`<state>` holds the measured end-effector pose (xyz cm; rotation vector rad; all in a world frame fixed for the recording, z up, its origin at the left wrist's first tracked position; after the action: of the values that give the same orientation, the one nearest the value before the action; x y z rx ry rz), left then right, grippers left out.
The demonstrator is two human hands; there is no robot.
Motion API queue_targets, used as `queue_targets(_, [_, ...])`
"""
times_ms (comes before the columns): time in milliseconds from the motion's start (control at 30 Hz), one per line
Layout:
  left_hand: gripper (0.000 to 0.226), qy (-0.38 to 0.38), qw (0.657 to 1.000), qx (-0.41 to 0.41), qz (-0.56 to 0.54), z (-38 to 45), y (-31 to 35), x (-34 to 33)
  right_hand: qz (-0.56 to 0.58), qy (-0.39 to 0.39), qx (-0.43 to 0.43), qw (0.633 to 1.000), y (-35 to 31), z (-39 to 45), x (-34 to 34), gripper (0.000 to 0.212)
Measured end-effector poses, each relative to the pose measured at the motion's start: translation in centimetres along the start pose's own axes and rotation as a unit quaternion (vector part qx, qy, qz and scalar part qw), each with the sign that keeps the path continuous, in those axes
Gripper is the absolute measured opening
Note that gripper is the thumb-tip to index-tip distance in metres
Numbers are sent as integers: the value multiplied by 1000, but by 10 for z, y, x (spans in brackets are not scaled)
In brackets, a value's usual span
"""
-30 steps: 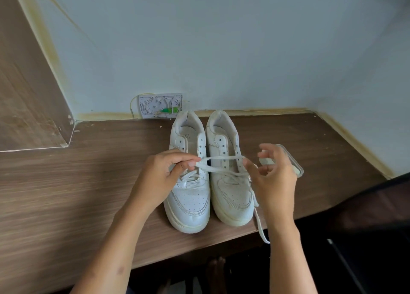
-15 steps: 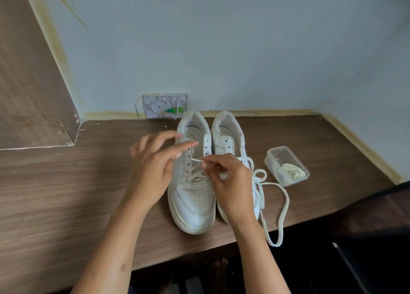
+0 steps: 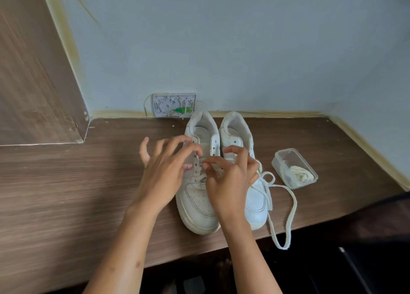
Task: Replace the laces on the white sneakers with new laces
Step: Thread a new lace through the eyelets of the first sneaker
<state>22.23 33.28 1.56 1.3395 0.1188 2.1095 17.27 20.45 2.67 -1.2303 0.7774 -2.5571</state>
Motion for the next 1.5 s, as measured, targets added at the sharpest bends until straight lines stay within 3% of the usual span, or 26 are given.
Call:
queue_targets(167, [54,-3,1000,5,-21,-1,-2,-1,35,-67,-92,993,-4,2,-3,15])
queue_targets(400, [52,-22,996,28,-79,2,-6,7,55,-117,-35,991,-3,4,6,19])
queue_targets(467, [43,-31,992,42,-116,3,-12,11,71,-82,-15,994,2,2,15,38])
queue_targets(533, [27,-27,992,34,-115,3,-14,11,61,-41,-5,997,9,-1,27,69])
queue_targets(633, [24,-13,994,24,-101,3,-10,5,33,-76,-42,996,20,-9,37,118])
queue_targets(800, [3,8,998,28,-61,1,-5,2,-21,-123,-96,988,28,-16,37,146])
queue_targets(867, [9,55,995,75,-25,2,-13,5,-32,-130,-109,985,29,-14,39,150])
queue_targets(967, [16,133,958,253,-23,1,-36,17,-43,-150,-122,980,29,-14,42,153])
queue_targets(1067, [11,140,924,356,-28,-3,-50,26,-51,-161,-127,977,29,-14,43,153])
queue_targets(1133, [15,111,947,300,-44,-1,-46,25,-49,-166,-133,976,30,-14,43,152])
queue_targets(1233, [23,40,988,131,-70,5,-27,17,-48,-170,-138,975,29,-13,42,152])
queue_targets(1300, [33,0,997,54,-57,5,-16,10,-47,-170,-137,975,29,-13,42,151])
queue_targets(1400, [30,4,998,42,-46,3,-11,5,-46,-171,-139,974,30,-13,42,150])
queue_targets(1500, [17,88,987,133,-7,4,-20,10,-44,-178,-143,973,30,-12,42,149])
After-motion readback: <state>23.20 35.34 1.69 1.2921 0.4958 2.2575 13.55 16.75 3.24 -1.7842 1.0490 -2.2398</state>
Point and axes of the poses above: each hand's wrist, its own z-axis towards the middle knuckle, its own x-axis out of the back of the hand, y = z × x, the point moved 1 cm from there along z, towards the middle knuckle, and after that the axes turned 4 degrees about x, right-handed, at the moved point
